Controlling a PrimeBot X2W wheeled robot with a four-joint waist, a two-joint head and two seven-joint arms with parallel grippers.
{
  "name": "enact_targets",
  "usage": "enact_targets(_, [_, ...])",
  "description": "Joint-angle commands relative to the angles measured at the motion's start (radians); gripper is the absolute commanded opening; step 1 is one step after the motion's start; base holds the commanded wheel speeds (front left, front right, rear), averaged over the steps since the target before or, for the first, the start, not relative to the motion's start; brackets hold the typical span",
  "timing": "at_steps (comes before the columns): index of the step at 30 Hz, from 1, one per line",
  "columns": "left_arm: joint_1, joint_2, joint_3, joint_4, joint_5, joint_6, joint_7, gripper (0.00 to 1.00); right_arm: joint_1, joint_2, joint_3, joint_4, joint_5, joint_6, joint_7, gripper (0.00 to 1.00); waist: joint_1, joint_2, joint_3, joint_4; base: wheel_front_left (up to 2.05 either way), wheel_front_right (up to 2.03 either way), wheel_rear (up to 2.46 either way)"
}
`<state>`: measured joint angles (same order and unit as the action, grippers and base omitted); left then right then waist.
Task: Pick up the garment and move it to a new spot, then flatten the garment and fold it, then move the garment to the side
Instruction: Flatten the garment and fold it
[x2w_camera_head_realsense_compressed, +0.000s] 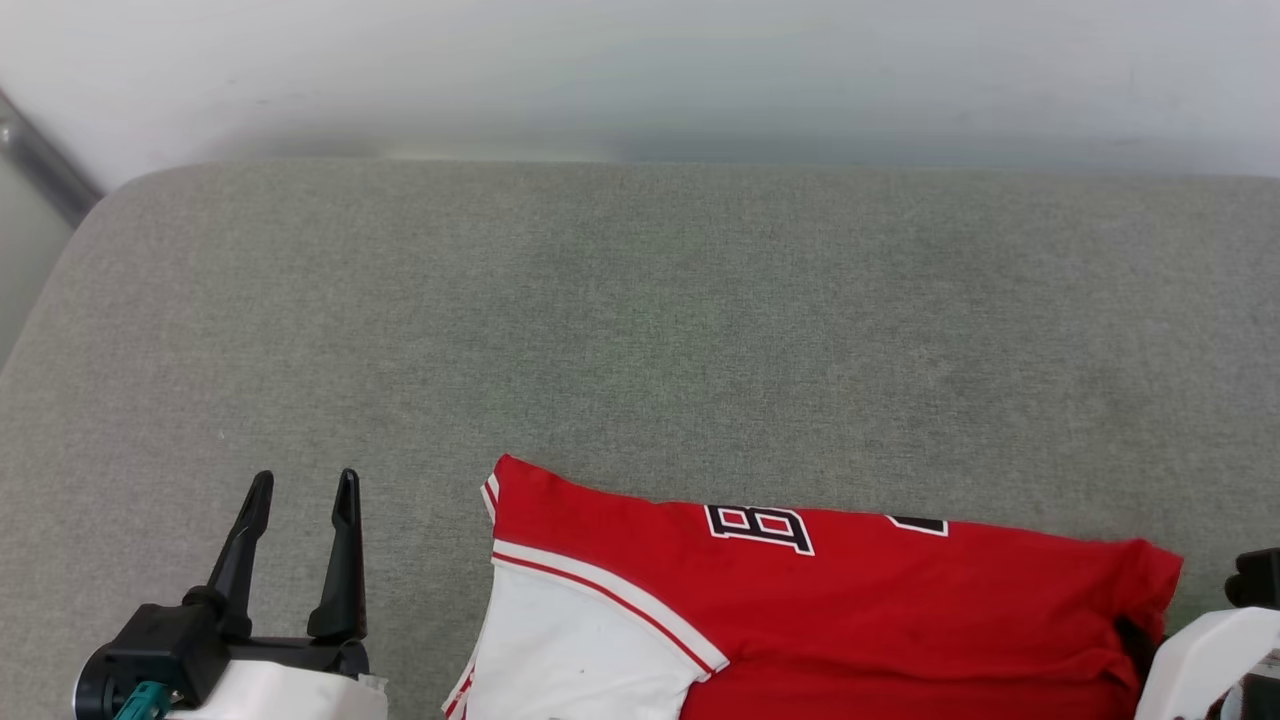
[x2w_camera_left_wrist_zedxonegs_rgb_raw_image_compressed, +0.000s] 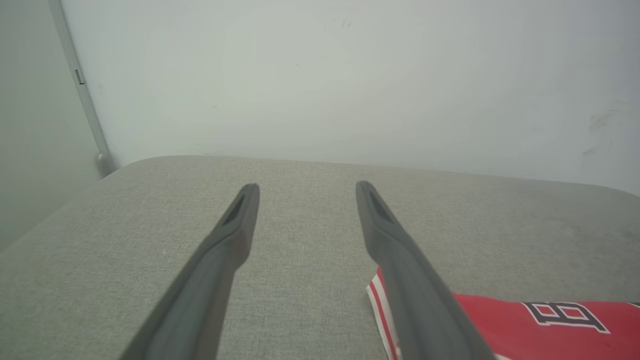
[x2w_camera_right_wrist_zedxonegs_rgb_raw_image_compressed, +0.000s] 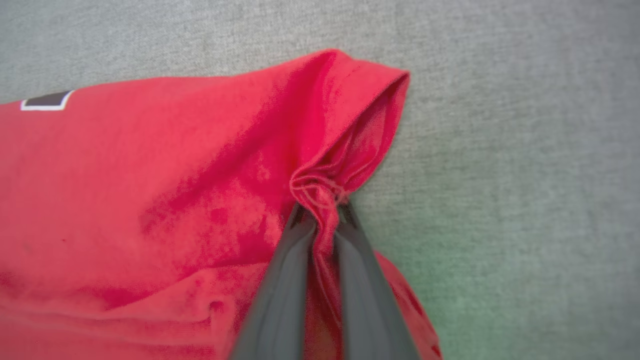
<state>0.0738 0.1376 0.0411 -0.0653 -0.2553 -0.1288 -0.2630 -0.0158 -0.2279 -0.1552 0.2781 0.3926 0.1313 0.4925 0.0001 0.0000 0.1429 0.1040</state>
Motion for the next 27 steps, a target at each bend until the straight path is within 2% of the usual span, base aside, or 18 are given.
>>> enact_targets(1, [0.006,0.000,0.001,0.002,0.000,-0.001,-0.002,1.00,-0.001,-0.011,-0.016,0.012,-0.011,-0.002,-0.004,0.00,-0.0001,0.0000,-0.009,-0.008,0.00,0.00,0.00])
enact_targets(8, [0.012,0.009,-0.007,0.004,-0.011,-0.001,-0.002,1.00,-0.039,-0.062,-0.156,-0.006,-0.066,-0.001,-0.047,0.00,-0.0001,0.0000,-0.014,-0.023,0.00,0.00,0.00])
enact_targets(13, [0.011,0.011,-0.007,0.014,-0.020,-0.002,-0.002,1.00,-0.050,-0.059,-0.217,-0.015,-0.102,-0.001,-0.048,0.00,-0.0001,0.0000,-0.020,-0.028,0.00,0.00,0.00])
enact_targets(20, [0.023,0.002,-0.006,0.026,-0.027,-0.002,-0.002,1.00,0.012,-0.028,-0.141,-0.131,-0.076,-0.001,-0.007,0.00,-0.0001,0.0000,-0.052,-0.035,0.00,0.00,0.00])
enact_targets(27, [0.043,-0.012,-0.022,0.035,-0.027,-0.002,-0.002,1.00,0.117,0.016,-0.010,-0.337,-0.024,-0.001,0.124,0.00,-0.0001,0.0000,-0.095,-0.021,0.00,0.00,0.00])
